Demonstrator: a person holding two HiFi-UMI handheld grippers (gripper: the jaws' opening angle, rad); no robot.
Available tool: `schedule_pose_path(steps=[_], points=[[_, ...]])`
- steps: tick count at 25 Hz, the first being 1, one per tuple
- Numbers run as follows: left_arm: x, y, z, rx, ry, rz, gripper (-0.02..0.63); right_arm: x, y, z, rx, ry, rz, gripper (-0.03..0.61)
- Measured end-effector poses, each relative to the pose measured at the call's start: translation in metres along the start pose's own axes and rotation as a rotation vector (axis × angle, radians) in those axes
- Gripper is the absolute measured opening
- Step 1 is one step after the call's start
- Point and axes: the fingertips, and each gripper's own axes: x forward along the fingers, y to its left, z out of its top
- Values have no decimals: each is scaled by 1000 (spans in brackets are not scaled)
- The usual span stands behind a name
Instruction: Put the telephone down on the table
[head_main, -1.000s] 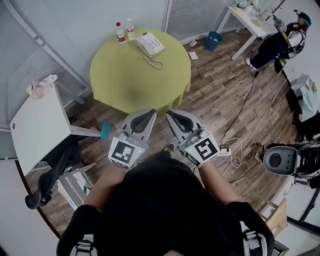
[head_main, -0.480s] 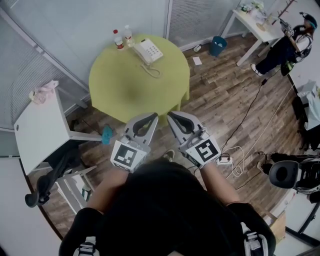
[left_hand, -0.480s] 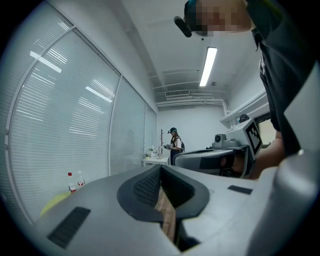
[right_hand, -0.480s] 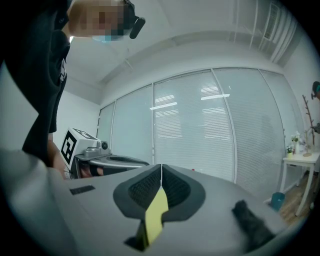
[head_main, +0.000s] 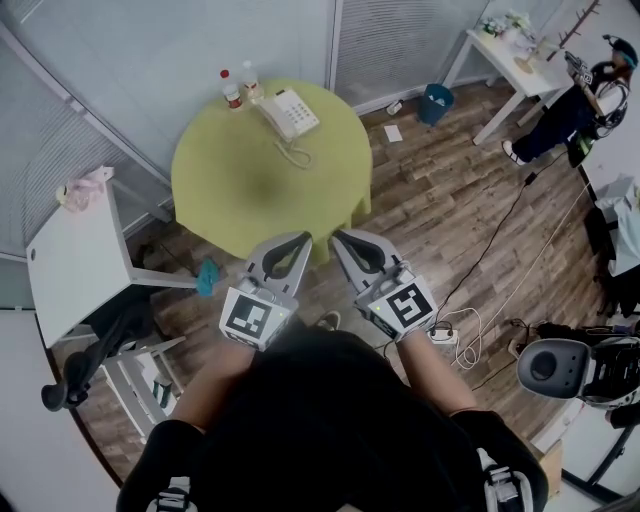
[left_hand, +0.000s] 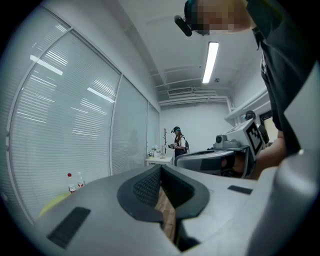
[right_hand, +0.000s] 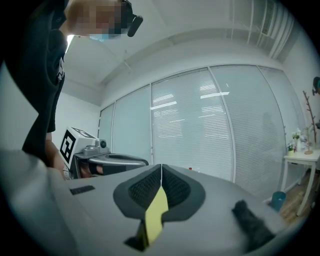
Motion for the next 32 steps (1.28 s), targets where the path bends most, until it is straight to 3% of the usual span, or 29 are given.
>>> schedule_pose_path(steps=[9,17,22,32], points=[[22,27,-9,-19,-1,16,12,20,-24,-21,3,49,8,18],[56,70,-6,-72,-14,12,12,63,-61,-11,-10,54,5,18],[71,102,-14,-39,3,12,12,96,-80,-17,-4,64,1,18],[105,178,-9,-53,-14,13,12,170,-112,-17,-11,117,21,18]])
